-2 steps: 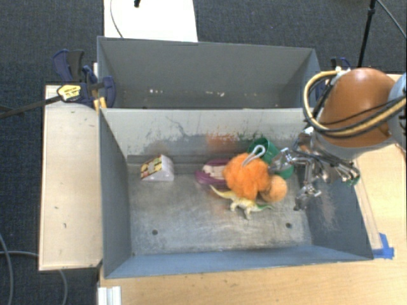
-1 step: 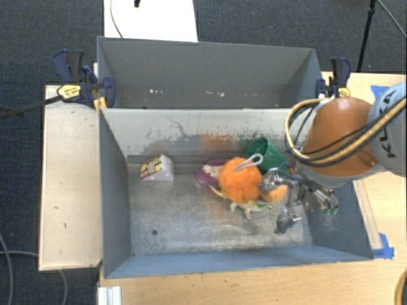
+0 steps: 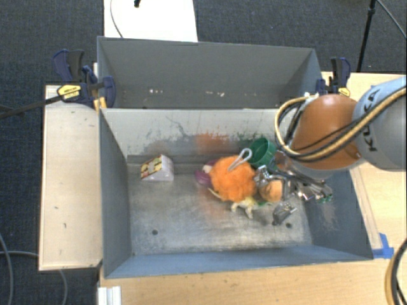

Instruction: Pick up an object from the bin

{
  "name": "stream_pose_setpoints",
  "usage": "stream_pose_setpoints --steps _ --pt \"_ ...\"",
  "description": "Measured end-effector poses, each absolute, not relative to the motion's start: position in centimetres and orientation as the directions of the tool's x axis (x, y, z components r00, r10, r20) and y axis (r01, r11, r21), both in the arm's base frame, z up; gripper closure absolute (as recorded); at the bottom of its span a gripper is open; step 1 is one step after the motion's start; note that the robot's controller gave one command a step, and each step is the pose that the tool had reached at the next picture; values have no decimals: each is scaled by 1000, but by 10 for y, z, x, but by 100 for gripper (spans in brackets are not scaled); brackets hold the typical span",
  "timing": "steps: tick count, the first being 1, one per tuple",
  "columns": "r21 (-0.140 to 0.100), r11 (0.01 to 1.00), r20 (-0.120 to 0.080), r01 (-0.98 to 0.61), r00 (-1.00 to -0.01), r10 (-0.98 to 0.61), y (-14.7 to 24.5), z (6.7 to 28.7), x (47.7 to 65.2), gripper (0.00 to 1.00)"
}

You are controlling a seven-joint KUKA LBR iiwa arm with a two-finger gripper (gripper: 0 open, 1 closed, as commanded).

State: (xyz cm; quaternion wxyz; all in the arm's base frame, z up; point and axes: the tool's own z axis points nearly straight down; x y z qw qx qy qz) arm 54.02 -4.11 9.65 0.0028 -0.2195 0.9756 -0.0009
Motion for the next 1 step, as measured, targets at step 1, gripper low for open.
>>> stream_pose_setpoints --steps 1 --pt "-5 920 -11 -391 -920 -391 40 74 500 100"
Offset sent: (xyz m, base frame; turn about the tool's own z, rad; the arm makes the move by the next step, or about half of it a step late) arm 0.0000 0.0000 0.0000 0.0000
